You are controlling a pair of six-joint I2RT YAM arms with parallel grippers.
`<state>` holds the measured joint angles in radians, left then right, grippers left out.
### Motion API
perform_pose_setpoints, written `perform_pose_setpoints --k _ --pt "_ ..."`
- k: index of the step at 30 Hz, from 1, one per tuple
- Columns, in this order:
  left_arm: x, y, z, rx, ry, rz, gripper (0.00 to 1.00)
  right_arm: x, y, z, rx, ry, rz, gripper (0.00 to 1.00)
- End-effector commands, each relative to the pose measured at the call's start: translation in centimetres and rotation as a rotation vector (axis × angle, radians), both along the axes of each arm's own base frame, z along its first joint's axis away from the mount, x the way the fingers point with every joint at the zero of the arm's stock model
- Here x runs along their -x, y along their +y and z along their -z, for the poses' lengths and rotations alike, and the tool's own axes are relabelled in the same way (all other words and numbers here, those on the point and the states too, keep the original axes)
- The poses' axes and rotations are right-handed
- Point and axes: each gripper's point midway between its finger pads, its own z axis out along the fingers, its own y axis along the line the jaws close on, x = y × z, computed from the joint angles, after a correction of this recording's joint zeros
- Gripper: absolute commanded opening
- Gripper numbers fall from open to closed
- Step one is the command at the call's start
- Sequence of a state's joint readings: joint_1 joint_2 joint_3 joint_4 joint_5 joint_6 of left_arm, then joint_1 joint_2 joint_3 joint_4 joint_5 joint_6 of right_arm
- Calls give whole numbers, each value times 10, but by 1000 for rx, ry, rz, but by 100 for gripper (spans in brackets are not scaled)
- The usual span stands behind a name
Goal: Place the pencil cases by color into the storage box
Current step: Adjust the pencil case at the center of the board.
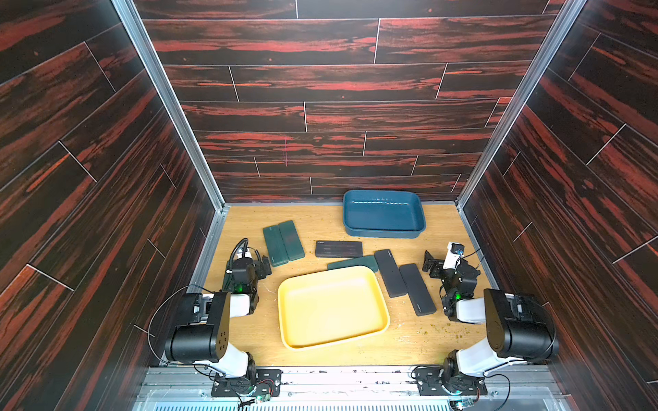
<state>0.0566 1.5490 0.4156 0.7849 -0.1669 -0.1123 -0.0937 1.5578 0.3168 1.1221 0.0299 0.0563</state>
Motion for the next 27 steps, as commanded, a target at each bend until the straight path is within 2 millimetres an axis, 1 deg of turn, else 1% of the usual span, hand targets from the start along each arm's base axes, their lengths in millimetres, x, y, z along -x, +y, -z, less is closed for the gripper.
perform_pose_setpoints --k 1,10,13,15,17,18,19,20,22,24,27 --pt "-6 2 -13 -5 -36 -10 100 0 2 2 -13 3 -1 99" --pt "-6 0 -13 -32 -32 -26 100 -1 1 1 1 0 12 99" --pt "-6 0 -13 -32 -32 -26 95 0 1 1 2 1 13 99" --pt "-5 4 -17 -37 -39 -56 94 0 1 1 3 -2 15 98" --pt "-4 7 -19 -38 -39 -78 94 2 -4 -1 5 -11 56 98" --pt "-4 11 -22 -40 -47 -106 94 3 -6 -3 3 -15 70 98" --pt "-7 19 -31 -53 -64 -153 93 3 -7 -3 1 -17 78 98" --pt "-10 23 -38 -56 -50 -174 93 4 -8 -4 2 -18 86 98" --pt "-9 25 -41 -57 61 -192 93 3 -9 -6 7 -19 102 98" --pt "-10 29 -60 -53 63 -221 92 2 -11 -8 13 -11 116 98" --pt "-9 30 -85 -36 15 -232 93 -3 -12 -11 18 41 130 97"
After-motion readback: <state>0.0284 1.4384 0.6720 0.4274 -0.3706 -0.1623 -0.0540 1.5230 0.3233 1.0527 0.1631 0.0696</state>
